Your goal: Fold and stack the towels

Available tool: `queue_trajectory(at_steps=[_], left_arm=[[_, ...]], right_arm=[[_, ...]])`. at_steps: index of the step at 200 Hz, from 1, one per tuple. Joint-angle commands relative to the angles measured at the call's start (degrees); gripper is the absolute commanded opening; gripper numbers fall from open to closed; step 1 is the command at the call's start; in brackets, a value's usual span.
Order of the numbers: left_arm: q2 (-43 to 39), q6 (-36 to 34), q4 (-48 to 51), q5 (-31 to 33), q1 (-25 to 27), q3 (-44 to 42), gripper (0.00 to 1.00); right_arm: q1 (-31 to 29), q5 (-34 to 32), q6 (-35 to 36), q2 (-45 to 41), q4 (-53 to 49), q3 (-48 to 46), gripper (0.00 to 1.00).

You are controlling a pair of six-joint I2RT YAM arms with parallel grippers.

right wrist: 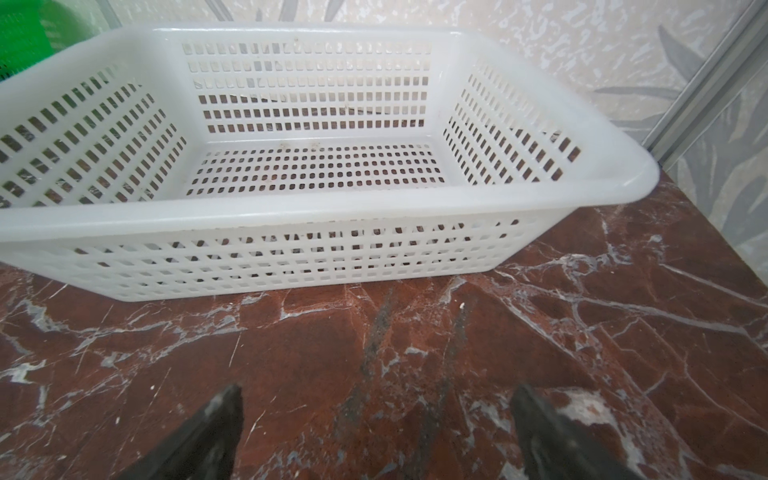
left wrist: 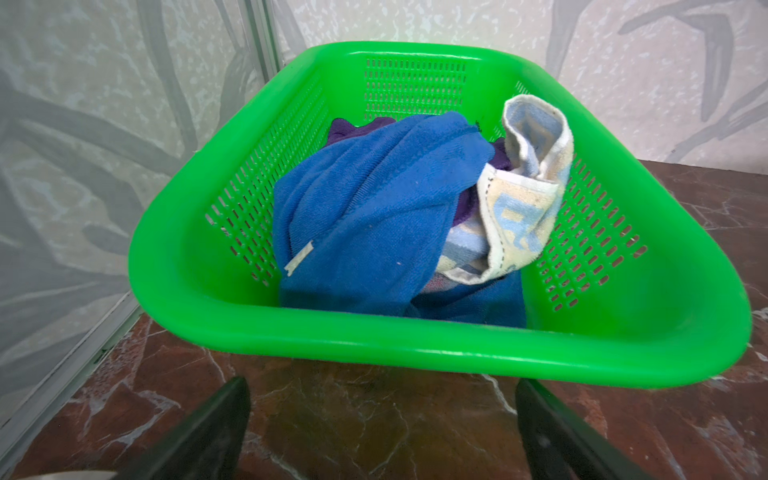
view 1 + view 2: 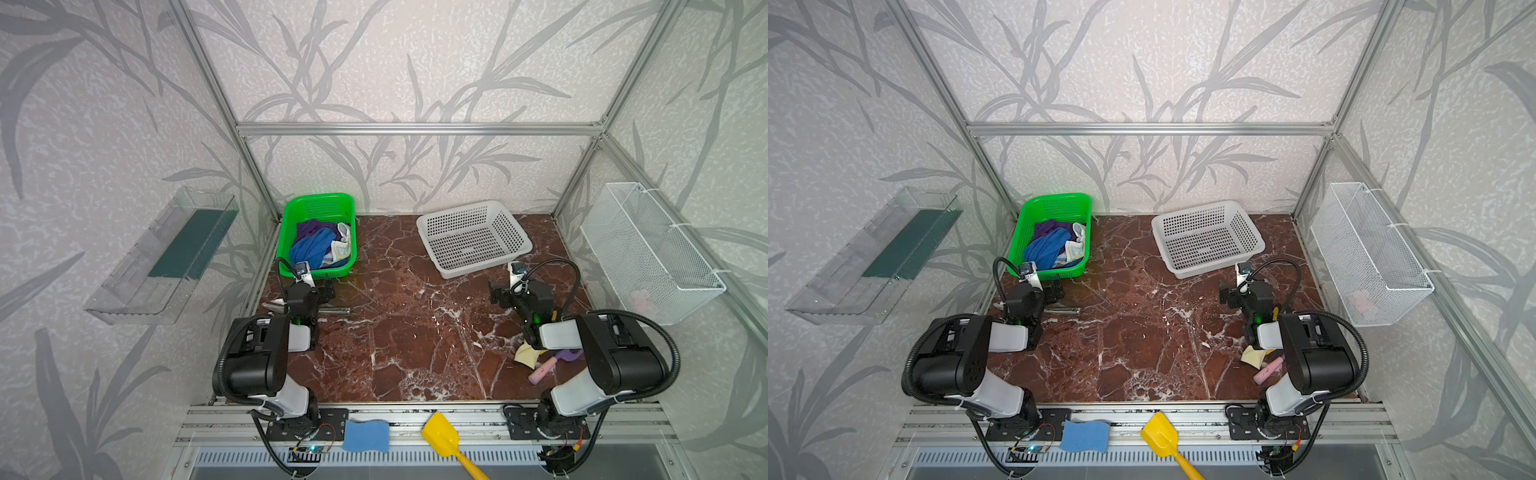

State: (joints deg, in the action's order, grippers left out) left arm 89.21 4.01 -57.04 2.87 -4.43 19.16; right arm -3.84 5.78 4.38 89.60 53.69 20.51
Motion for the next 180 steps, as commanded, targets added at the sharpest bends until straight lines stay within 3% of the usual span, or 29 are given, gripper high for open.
queue_trajectory(at_steps=[1,27,48,60,90,144,180], left_arm=[[-4.6,-0.2,-0.2,0.6,0.3,-1.6,0.99],[-13.6,1.1,15.7,-1.1,0.4,2.0,0.99],[-19.8,9.8,34.5,8.1,0.7,8.3,0.99],[-22.4,11.9,44.9,9.7,0.8,12.4,0.99],[-26.7,15.5,52.3,10.2,1.9,16.5,0.99],[-16.1,19.0,68.3,6.3,3.3,34.3,0.99],[-6.5,19.9,73.7,5.4,3.6,44.0,0.99]], right_arm=[[-1.1,0.8,1.4,-6.8,-4.1,0.7,0.99],[-5.1,-2.9,4.3,-12.8,-13.4,1.7,0.99],[-10.8,-9.1,6.7,-17.6,-20.6,3.3,0.99],[-13.8,-11.0,6.5,-20.1,-27.1,6.0,0.99],[-19.2,-12.0,3.6,-21.5,-37.7,13.9,0.99],[-29.0,-17.0,-1.3,-9.2,-54.0,34.9,0.99],[-31.9,-11.9,-4.5,-0.1,-59.3,45.3,0.99]])
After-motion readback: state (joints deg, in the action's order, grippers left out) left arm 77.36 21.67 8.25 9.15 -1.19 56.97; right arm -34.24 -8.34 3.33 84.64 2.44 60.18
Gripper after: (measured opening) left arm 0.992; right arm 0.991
